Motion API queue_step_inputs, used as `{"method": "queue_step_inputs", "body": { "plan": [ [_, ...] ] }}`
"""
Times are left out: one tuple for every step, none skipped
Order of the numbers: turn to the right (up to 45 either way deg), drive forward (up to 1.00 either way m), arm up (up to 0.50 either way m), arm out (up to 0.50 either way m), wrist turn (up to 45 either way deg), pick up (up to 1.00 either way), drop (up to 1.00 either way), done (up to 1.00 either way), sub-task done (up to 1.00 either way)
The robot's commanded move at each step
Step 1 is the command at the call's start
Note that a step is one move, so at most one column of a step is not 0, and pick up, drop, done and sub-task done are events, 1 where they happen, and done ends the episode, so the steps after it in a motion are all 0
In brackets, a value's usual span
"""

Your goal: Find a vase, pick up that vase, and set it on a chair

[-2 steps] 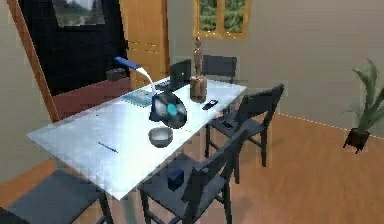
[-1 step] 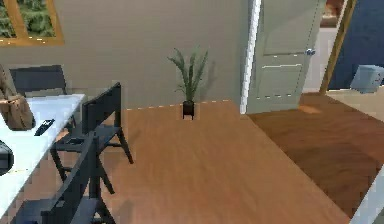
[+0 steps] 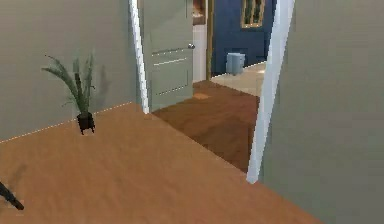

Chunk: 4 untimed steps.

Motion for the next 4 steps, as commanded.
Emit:
{"method": "queue_step_inputs", "body": {
  "plan": [
    [-45.0,0.00,0.00,0.00,0.0,0.00,0.00,0.00,0.00],
    [-45.0,0.00,0.00,0.00,0.0,0.00,0.00,0.00,0.00],
    [-27.0,0.00,0.00,0.00,0.0,0.00,0.00,0.00,0.00],
    [45.0,0.00,0.00,0.00,0.0,0.00,0.00,0.00,0.00]
  ]
}}
